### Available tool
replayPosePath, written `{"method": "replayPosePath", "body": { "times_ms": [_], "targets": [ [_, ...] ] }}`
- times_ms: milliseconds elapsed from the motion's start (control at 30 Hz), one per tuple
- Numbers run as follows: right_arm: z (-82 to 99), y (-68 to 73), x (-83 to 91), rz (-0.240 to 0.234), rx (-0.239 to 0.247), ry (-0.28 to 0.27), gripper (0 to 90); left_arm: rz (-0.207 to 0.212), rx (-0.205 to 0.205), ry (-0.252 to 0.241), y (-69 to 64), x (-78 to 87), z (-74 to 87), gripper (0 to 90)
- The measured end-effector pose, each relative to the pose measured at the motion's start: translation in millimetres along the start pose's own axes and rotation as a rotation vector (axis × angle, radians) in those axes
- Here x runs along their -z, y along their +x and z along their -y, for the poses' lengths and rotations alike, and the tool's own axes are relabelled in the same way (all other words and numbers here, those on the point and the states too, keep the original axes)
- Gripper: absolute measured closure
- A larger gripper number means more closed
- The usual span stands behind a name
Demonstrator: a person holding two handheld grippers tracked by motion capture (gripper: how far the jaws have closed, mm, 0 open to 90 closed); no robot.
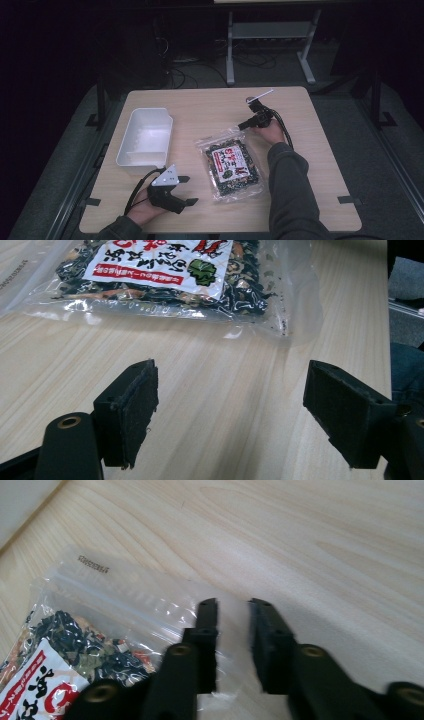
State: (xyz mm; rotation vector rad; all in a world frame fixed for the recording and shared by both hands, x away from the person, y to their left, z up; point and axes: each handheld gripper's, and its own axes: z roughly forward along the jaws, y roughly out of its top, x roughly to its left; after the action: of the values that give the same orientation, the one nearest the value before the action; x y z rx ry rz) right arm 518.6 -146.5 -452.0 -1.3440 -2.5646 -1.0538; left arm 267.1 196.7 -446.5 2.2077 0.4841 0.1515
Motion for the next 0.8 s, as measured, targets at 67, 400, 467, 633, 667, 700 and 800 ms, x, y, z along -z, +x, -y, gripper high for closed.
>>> {"method": "replayPosePath", "body": {
  "times_ms": [67,400,467,633,667,700,800],
  "targets": [
    [0.4,0.3,3.3,-0.013,0.007,-0.006,87.0,-0.003,0.003,-0.002,0.6,0.1,0.0,21.5],
    [4.0,9.7,27.2,-0.066,0.051,-0.048,90.0,-0.014,0.014,0.000,-0.4,-2.1,-0.7,21.4],
    [2.6,15.6,37.3,-0.072,0.072,-0.067,90.0,-0.018,0.008,0.003,-1.5,-3.7,-1.3,21.3],
    [2.0,31.5,66.7,-0.093,0.129,-0.136,90.0,-0.026,0.013,0.008,-1.9,-8.5,-3.1,21.3],
    [2.6,34.5,72.7,-0.095,0.136,-0.149,90.0,-0.027,0.020,0.006,-1.8,-9.8,-4.0,21.3],
    [3.8,37.4,80.0,-0.103,0.145,-0.170,90.0,-0.026,0.027,-0.001,-1.9,-11.0,-4.8,21.3],
    [9.3,44.5,96.4,-0.107,0.163,-0.210,90.0,-0.026,0.059,-0.023,-1.4,-14.5,-8.8,21.3]
  ]
}}
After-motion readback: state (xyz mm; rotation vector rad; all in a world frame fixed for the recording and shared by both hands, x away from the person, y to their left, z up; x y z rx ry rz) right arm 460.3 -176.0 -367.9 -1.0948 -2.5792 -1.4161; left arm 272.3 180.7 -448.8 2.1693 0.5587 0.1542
